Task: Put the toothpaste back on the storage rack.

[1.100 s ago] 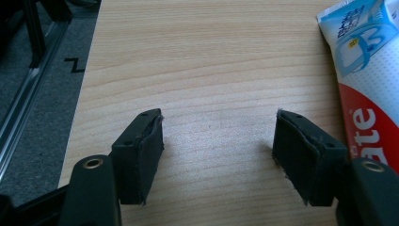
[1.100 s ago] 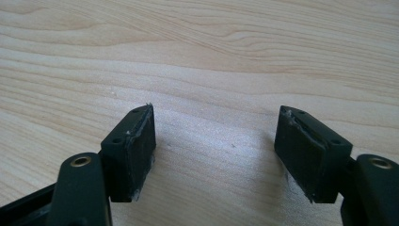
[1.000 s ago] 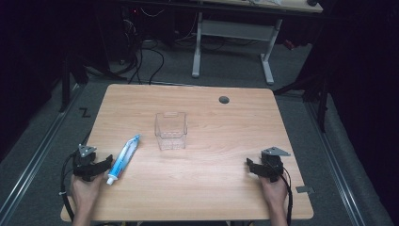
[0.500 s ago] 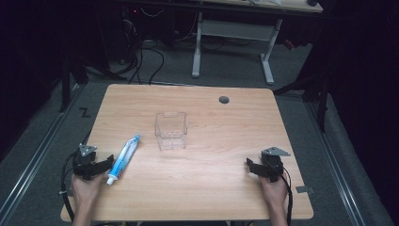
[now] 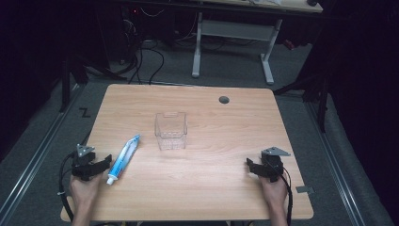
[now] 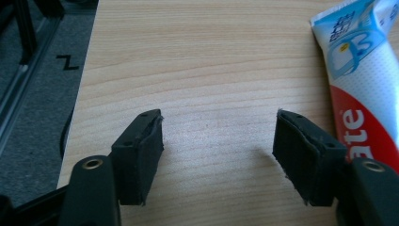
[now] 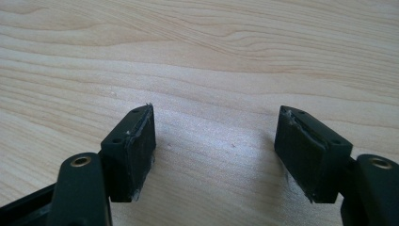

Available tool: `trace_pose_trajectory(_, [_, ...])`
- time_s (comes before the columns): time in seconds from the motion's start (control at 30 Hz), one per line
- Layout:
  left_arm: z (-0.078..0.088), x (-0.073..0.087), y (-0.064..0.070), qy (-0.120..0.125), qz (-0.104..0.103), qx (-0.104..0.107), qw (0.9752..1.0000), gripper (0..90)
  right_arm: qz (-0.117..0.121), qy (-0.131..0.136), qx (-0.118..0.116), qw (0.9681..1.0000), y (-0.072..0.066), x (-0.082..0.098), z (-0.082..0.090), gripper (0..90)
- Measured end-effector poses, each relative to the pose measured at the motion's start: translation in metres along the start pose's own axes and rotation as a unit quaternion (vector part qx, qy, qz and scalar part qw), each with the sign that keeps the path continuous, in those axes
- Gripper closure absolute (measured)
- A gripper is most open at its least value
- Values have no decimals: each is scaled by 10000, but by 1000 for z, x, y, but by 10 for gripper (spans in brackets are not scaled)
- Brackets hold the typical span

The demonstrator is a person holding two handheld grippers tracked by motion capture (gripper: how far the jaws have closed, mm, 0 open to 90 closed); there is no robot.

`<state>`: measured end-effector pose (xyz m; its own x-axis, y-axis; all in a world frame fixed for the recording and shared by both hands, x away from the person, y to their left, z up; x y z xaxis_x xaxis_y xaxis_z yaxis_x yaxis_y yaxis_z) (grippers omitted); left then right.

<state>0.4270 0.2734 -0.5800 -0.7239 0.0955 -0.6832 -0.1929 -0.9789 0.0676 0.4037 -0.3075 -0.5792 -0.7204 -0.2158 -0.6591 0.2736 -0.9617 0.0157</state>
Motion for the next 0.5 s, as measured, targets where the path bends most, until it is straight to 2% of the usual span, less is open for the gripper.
trace_pose_trajectory(0.07, [3, -1, 0, 41, 120, 106, 9999, 361, 0, 0, 0, 10000, 0, 0, 0, 296])
trace_pose_trajectory(0.17, [7, -4, 0, 153, 186, 155, 9996, 363, 0, -1, 1, 10000, 0, 0, 0, 296])
trace_pose_trajectory(0.5, [21, -6, 4, 234, 79, 195, 9995, 363, 2, -1, 0, 10000, 0, 0, 0, 296])
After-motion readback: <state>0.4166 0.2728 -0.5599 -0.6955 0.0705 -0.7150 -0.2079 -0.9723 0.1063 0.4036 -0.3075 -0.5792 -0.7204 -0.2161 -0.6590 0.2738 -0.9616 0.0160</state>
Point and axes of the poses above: each handheld gripper's, and its own axes: z roughly backward along the jaws, x roughly out of its underside, y roughly to its right, the point moved 7 cm from there along -z, roughly forward along the jaws, and after that the axes turned 5 degrees about -y, right-handed, at the moved point
